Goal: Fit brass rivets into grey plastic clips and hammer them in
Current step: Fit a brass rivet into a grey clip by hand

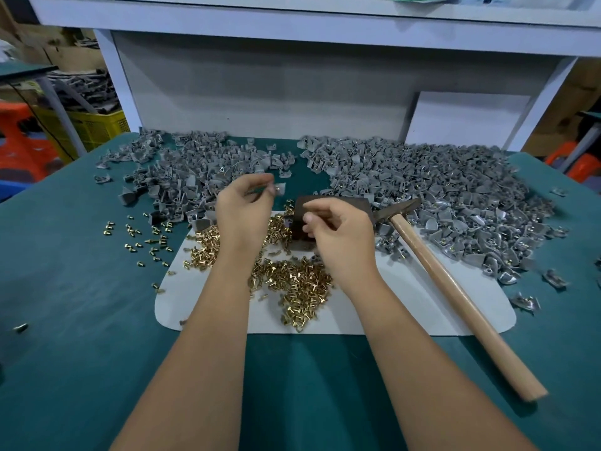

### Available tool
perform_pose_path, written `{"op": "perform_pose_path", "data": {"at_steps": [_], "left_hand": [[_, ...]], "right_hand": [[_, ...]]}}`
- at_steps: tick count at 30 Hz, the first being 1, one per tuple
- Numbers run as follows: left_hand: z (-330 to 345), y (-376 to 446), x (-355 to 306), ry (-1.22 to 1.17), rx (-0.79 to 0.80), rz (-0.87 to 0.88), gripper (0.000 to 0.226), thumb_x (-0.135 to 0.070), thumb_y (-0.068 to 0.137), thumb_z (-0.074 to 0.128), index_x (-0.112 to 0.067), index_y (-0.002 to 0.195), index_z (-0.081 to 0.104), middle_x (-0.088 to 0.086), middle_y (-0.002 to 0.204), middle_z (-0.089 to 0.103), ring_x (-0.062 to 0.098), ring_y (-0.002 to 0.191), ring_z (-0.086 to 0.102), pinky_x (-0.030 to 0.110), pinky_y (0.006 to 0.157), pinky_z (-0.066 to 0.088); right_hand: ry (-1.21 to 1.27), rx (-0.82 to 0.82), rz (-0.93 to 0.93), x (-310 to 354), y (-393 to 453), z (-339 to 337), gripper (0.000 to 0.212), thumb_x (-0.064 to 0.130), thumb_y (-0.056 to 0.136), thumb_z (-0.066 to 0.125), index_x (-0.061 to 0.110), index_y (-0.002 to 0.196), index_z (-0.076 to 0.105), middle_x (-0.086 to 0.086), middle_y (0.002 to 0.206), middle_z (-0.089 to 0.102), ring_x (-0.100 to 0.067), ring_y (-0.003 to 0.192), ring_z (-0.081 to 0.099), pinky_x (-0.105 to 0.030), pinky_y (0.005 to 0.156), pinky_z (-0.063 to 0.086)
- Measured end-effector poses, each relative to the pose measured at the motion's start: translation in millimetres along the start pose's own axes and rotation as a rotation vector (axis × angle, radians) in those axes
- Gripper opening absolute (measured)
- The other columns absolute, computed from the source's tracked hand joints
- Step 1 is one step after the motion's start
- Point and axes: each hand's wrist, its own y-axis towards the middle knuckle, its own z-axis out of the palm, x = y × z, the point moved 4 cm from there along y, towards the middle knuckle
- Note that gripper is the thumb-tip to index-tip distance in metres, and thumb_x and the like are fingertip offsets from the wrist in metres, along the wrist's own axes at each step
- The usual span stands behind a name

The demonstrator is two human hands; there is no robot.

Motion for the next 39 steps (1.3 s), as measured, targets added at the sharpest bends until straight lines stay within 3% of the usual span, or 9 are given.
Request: {"op": "perform_pose_path", "data": {"at_steps": [9, 14, 17, 19, 21, 24, 30, 34, 39], "left_hand": [[35.5, -14.4, -2.6, 0.025, 0.240, 0.006, 0.025, -0.010, 0.086, 0.071, -0.035, 0.089, 0.072, -0.012, 0.096, 0.072, 0.009, 0.092, 0.068, 0.035, 0.083, 0.059], [44.1, -18.0, 0.0, 0.116, 0.228, 0.014, 0.021, -0.018, 0.083, 0.074, -0.039, 0.081, 0.071, -0.017, 0.088, 0.070, -0.001, 0.087, 0.064, 0.030, 0.081, 0.057], [51.9, -22.9, -0.2, 0.275, 0.244, 0.057, 0.012, -0.026, 0.083, 0.074, -0.036, 0.089, 0.074, -0.008, 0.092, 0.069, 0.016, 0.103, 0.061, 0.041, 0.094, 0.049], [54.1, -27.3, -6.5, 0.340, 0.233, 0.141, 0.013, -0.027, 0.082, 0.075, -0.034, 0.093, 0.075, -0.020, 0.084, 0.058, 0.019, 0.110, 0.055, 0.044, 0.099, 0.044], [53.0, -30.3, -14.6, 0.345, 0.196, 0.208, 0.016, -0.026, 0.082, 0.073, -0.033, 0.097, 0.076, -0.030, 0.081, 0.045, 0.017, 0.114, 0.049, 0.047, 0.103, 0.039], [51.2, -31.3, -20.2, 0.228, 0.226, 0.199, 0.017, -0.023, 0.086, 0.067, -0.034, 0.098, 0.074, -0.032, 0.086, 0.049, 0.010, 0.115, 0.043, 0.049, 0.106, 0.035], [49.3, -30.9, -19.8, 0.175, 0.345, 0.156, 0.024, -0.028, 0.081, 0.075, -0.046, 0.095, 0.066, -0.024, 0.105, 0.044, 0.011, 0.128, 0.038, 0.047, 0.112, 0.031], [47.3, -29.3, -19.2, 0.179, 0.324, 0.145, 0.027, -0.027, 0.078, 0.079, -0.050, 0.079, 0.065, -0.022, 0.104, 0.043, 0.013, 0.124, 0.045, 0.048, 0.108, 0.036], [47.8, -27.9, -18.6, 0.199, 0.321, 0.208, 0.016, -0.022, 0.082, 0.076, -0.038, 0.081, 0.070, -0.010, 0.097, 0.057, 0.013, 0.115, 0.049, 0.044, 0.103, 0.040]], "right_hand": [[-0.090, -0.336, 0.033, -12.9, 13.1, -39.5, 0.027, 0.002, 0.089, 0.059, 0.020, 0.108, 0.069, 0.004, 0.101, 0.068, -0.011, 0.096, 0.064, -0.036, 0.091, 0.053], [0.079, -0.332, 0.121, -23.5, 18.9, -47.8, 0.026, 0.003, 0.087, 0.063, 0.028, 0.090, 0.070, 0.008, 0.077, 0.071, -0.007, 0.076, 0.069, -0.028, 0.078, 0.057], [0.217, -0.332, 0.138, -25.5, 19.1, -47.4, 0.026, -0.001, 0.086, 0.064, 0.023, 0.087, 0.070, 0.004, 0.075, 0.072, -0.010, 0.071, 0.070, -0.020, 0.069, 0.055], [0.301, -0.315, 0.149, -26.3, 18.6, -46.9, 0.025, -0.004, 0.085, 0.065, 0.021, 0.084, 0.070, 0.001, 0.075, 0.072, -0.012, 0.070, 0.070, -0.020, 0.066, 0.055], [0.360, -0.288, 0.157, -26.2, 18.6, -45.8, 0.024, -0.005, 0.085, 0.065, 0.018, 0.084, 0.071, -0.002, 0.075, 0.072, -0.013, 0.070, 0.070, -0.022, 0.067, 0.056], [0.399, -0.255, 0.165, -26.0, 19.0, -43.6, 0.022, -0.005, 0.084, 0.065, 0.017, 0.084, 0.071, -0.002, 0.074, 0.073, -0.013, 0.071, 0.070, -0.023, 0.069, 0.056], [0.310, -0.193, 0.156, -27.6, 19.1, -39.4, 0.022, 0.001, 0.083, 0.068, 0.022, 0.082, 0.073, -0.003, 0.080, 0.074, -0.020, 0.079, 0.072, -0.041, 0.081, 0.058], [0.300, -0.155, 0.155, -25.3, 17.4, -35.9, 0.026, 0.002, 0.082, 0.069, 0.027, 0.077, 0.074, -0.002, 0.082, 0.074, -0.020, 0.077, 0.072, -0.041, 0.081, 0.058], [0.260, -0.118, 0.131, -21.2, 17.4, -35.2, 0.021, 0.003, 0.080, 0.071, 0.024, 0.080, 0.075, -0.004, 0.087, 0.074, -0.023, 0.088, 0.070, -0.044, 0.085, 0.056]]}}
